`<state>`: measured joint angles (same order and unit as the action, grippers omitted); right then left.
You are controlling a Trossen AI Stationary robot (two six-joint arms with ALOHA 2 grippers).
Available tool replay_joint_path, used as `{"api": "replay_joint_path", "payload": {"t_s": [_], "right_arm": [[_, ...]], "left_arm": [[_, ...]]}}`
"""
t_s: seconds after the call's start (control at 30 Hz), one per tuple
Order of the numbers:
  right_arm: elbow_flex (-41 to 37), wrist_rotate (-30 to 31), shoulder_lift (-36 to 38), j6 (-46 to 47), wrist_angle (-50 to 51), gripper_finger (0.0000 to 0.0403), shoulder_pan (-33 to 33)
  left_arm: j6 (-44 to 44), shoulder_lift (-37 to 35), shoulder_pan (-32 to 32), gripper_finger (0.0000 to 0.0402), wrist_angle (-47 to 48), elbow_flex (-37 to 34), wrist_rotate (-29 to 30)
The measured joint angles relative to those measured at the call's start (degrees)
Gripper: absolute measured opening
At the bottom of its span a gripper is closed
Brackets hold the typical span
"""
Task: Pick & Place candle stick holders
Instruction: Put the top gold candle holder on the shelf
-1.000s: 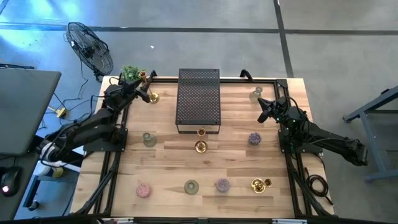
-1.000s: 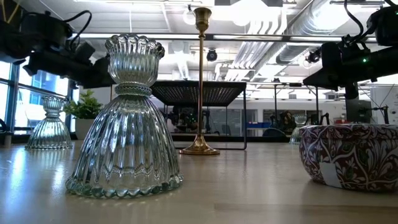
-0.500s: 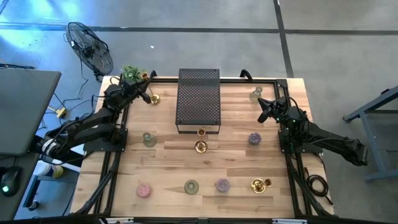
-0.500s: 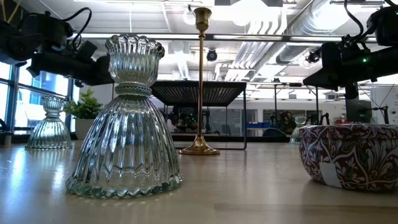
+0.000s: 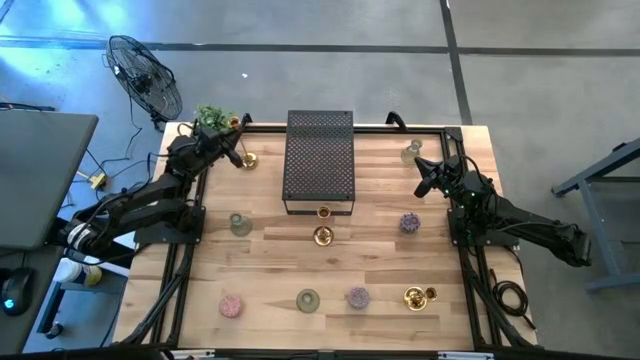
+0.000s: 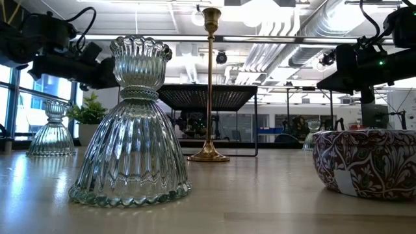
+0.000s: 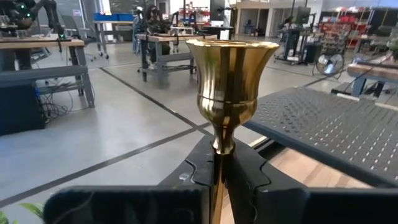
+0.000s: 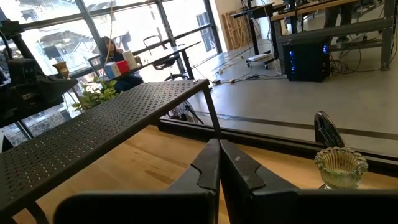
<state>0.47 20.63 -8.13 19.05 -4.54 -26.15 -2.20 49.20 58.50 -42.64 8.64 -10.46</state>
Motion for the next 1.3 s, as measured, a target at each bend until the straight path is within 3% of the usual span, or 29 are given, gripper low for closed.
{"api": "replay_joint_path", "payload": {"t_s": [0.27, 0.5, 0.7, 0.93, 1.13, 1.3], "right_arm": [[0.0, 0.0, 0.0, 0.0, 0.0, 0.0001, 0.0], [0.0, 0.0, 0.0, 0.0, 0.0, 0.0000, 0.0], [0.0, 0.0, 0.0, 0.0, 0.0, 0.0000, 0.0], [0.0, 0.0, 0.0, 0.0, 0.0, 0.0001, 0.0], [0.0, 0.0, 0.0, 0.0, 0.0, 0.0001, 0.0], [0.0, 0.0, 0.0, 0.0, 0.0, 0.0001, 0.0]], "left_arm": [[-4.1, -4.9, 0.0, 0.0012, 5.2, 3.5, -3.0], [-5.5, -9.7, 0.0, 0.0011, 22.6, 15.4, -5.6], [-4.3, -8.4, -0.1, 0.0011, 32.4, 26.7, -7.6], [-5.6, 0.5, -5.2, 0.0010, 32.6, 38.8, -10.0], [-2.1, 15.6, -10.2, 0.0010, 33.1, 51.9, -7.2], [1.1, 27.4, -10.2, 0.0019, 33.2, 61.0, -9.1]]}}
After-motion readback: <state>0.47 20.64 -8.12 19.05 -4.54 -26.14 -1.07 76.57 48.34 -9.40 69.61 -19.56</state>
